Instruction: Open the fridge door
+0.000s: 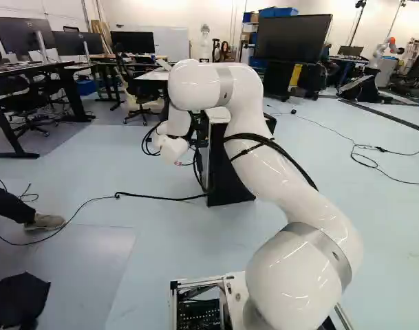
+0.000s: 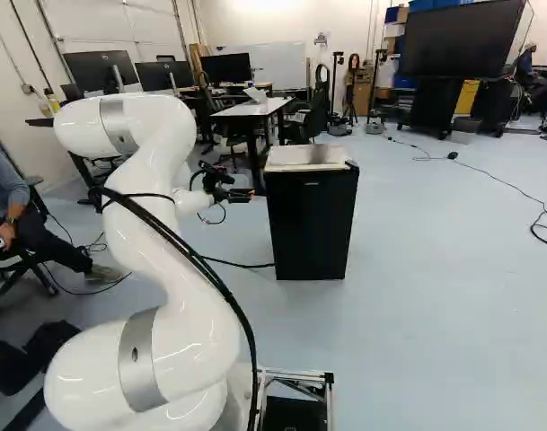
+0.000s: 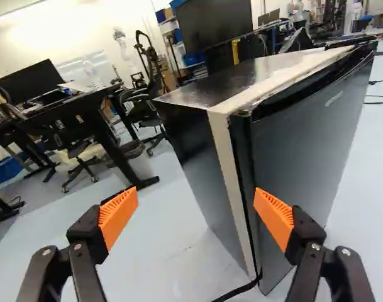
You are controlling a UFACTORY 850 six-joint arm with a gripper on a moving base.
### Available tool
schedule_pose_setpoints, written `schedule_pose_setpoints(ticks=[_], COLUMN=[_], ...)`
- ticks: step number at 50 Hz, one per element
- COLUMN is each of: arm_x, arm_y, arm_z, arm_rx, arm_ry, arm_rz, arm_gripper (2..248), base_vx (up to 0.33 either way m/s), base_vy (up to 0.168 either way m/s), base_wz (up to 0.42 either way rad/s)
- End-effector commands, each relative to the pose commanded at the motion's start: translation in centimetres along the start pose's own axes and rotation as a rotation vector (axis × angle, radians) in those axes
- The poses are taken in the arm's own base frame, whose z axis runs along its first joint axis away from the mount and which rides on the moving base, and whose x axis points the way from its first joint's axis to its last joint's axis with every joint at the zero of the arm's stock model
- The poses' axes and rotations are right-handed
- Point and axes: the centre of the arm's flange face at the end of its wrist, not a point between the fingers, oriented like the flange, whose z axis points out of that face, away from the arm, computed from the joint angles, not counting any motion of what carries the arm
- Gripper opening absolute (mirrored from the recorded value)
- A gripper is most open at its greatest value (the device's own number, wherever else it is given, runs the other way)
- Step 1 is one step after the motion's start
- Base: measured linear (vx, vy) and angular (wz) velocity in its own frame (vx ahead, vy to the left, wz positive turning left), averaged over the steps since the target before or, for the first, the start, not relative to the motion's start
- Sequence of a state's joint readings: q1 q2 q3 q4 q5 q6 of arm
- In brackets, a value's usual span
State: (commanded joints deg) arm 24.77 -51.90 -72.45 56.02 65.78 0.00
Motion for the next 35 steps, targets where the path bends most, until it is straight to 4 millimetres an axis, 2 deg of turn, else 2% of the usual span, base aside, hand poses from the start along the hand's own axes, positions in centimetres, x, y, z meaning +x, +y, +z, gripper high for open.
schedule_pose_setpoints(ticks=[26,35], arm_x=[1.4,1.7], arm_y=[3.2,3.9], arm_z=[3.8,4.5], arm_rx=[-0.142,-0.164], arm_ry=[0.029,0.035], arm_rz=[0.062,0.071], arm_gripper=[247,247], base_vx=[0.000,0.000], base_vy=[0.000,0.000], base_wz=[0.000,0.000])
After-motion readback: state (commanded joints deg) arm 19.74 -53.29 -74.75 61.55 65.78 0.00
